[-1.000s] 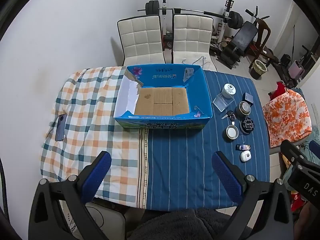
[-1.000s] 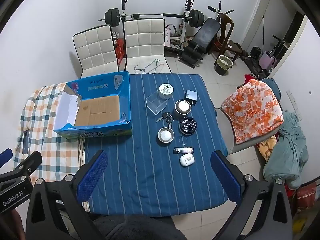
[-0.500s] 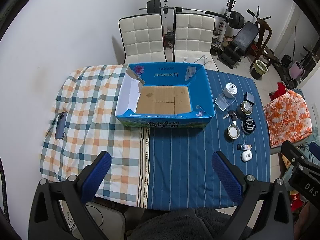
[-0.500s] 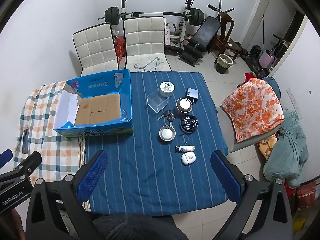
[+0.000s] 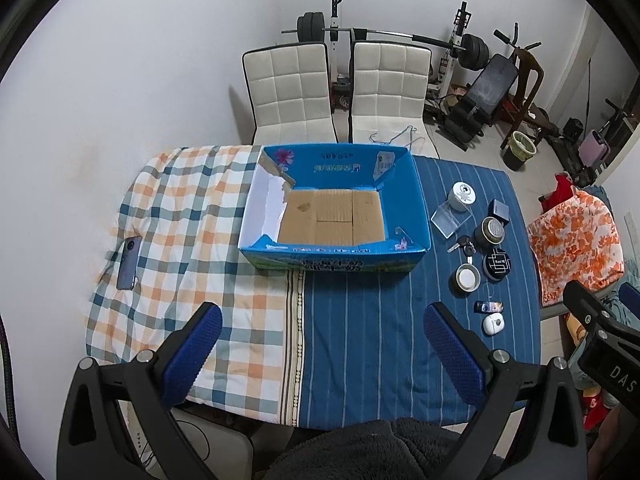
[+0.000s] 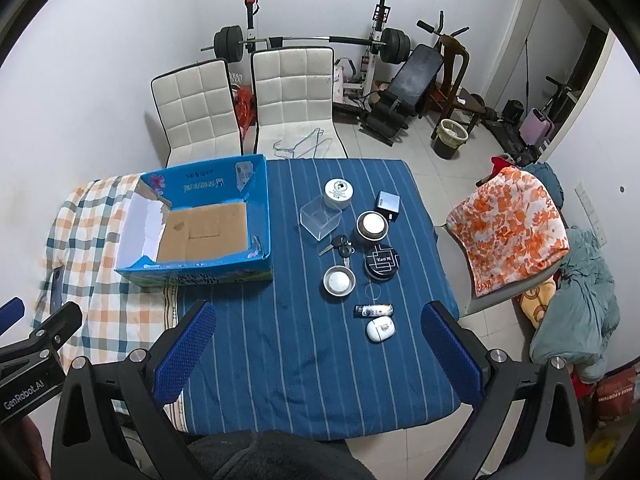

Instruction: Organize rigid objects

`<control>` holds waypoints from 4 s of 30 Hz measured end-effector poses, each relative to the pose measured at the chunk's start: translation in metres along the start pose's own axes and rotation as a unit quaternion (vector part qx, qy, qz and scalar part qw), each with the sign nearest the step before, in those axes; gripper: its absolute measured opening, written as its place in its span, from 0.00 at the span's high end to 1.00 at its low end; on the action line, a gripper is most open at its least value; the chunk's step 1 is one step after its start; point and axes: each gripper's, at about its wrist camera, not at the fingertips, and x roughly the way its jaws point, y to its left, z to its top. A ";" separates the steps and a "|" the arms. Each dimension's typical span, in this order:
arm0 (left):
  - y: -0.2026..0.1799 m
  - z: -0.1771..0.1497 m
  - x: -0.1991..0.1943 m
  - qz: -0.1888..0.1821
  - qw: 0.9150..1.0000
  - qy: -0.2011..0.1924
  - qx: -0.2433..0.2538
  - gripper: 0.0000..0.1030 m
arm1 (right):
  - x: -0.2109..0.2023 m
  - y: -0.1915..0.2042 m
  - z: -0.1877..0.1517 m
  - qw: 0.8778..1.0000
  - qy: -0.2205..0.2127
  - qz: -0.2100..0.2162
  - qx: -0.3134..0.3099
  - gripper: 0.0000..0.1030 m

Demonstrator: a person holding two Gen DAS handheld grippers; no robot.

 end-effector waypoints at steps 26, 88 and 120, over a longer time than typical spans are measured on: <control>0.000 0.014 -0.015 0.001 1.000 -0.029 -0.003 0.00 | -0.027 -0.002 0.017 0.999 -0.036 0.007 0.002 0.00; -0.303 0.143 0.407 -0.117 0.928 0.226 0.271 0.00 | 0.462 -0.198 0.081 0.948 0.270 0.042 0.161 0.01; -0.299 0.075 0.450 -0.028 0.943 0.268 0.193 0.33 | 0.517 -0.185 0.092 0.922 0.303 0.094 0.223 0.10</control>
